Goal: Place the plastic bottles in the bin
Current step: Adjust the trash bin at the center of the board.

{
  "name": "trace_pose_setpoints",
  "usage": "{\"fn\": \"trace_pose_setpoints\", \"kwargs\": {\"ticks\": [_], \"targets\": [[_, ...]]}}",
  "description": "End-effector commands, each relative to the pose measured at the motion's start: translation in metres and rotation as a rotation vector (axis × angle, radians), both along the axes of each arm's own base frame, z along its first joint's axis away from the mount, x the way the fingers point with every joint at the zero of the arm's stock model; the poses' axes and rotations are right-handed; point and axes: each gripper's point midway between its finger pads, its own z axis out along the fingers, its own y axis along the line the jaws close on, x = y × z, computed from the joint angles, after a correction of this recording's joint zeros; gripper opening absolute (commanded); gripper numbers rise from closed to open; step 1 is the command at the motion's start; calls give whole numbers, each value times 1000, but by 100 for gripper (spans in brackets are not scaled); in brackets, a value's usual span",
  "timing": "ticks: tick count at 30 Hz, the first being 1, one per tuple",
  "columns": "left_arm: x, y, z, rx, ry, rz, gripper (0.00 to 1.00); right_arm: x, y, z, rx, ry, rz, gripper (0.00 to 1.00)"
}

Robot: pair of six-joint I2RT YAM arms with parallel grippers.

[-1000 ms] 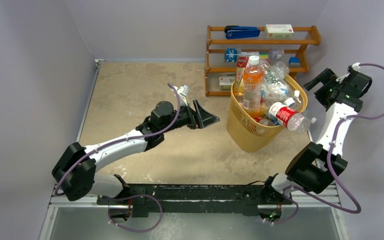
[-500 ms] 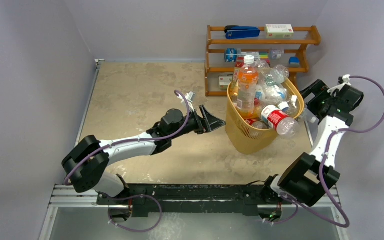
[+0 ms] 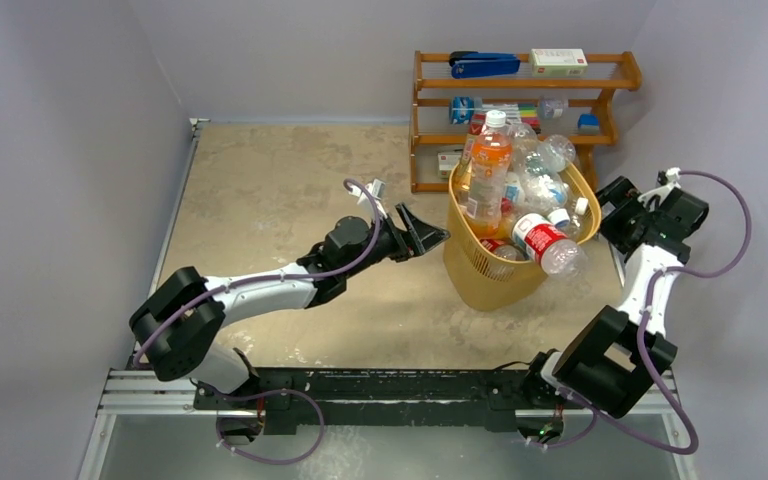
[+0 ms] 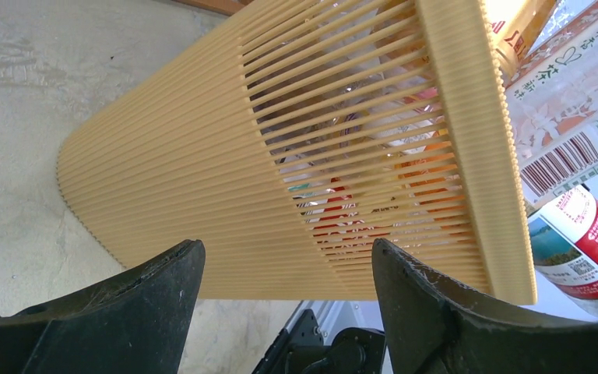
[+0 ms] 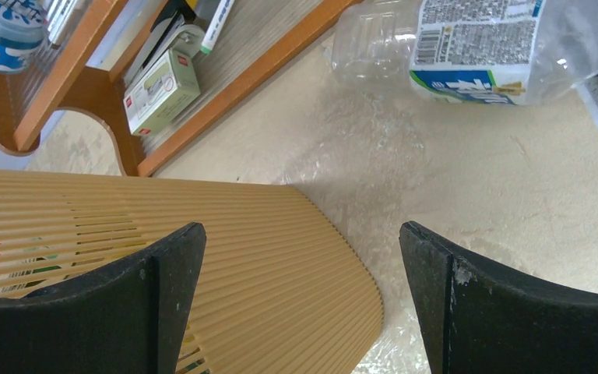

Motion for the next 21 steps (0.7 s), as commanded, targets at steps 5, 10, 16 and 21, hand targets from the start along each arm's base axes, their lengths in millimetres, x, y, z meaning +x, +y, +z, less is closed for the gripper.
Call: {"fn": "trace_pose_setpoints", "kwargs": {"ticks": [5,10,16,21], "targets": [[16,-5,36,-61,-72,65,78,-3,35,3,66,-91,104,96],[23,-6,40,-68,-79,92,77,-2,52,-5,92,-93,138,96],[29,5,42,-28,-94,148,77,6,85,-12,119,-90,193,96],[31,22,42,9,-104,195,77,13,108,-17,143,-89,226,96]]}}
